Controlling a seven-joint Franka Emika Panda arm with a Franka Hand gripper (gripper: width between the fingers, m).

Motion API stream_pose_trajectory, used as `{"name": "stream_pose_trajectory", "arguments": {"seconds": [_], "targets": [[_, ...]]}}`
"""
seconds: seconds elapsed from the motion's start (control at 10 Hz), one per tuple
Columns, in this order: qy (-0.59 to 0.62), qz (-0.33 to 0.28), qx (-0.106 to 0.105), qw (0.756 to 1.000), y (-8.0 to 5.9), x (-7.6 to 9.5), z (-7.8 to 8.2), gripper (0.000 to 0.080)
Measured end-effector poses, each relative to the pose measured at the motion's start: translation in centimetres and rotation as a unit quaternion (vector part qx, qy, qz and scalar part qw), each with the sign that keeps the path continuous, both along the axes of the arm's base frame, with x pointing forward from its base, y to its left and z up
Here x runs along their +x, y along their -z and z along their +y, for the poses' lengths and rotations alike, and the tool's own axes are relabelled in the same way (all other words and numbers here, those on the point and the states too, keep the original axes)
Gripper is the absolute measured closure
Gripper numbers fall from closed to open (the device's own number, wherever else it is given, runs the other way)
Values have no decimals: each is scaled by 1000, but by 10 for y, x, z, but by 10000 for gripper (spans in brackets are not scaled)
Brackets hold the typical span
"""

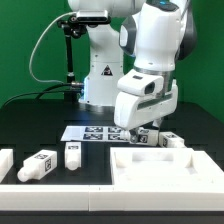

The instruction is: Assemble one leg

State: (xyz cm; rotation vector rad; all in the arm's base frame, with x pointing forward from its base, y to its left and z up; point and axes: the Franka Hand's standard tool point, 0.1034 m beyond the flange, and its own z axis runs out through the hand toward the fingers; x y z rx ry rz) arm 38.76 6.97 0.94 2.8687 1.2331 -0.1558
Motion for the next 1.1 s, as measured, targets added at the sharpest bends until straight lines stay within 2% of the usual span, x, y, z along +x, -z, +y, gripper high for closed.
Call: {"name": "stream_pose_trajectory", "arguments": {"seconds": [0.1,0.2,0.3,0.4,0.5,0.6,0.8,1.1], "targets": [[0,0,0,1000,0,0,0,271],[0,0,0,1000,0,0,0,271],[0,0,0,1000,0,0,0,411],[5,0,0,1000,0,0,0,411],[14,-5,-1,1000,-1,0,-3,517],[33,-18,-1,999,-5,-3,-9,517],[156,-38,-3,987,-7,-14,-21,517],[301,-45,-2,953,-3,-13,-59,516]]}}
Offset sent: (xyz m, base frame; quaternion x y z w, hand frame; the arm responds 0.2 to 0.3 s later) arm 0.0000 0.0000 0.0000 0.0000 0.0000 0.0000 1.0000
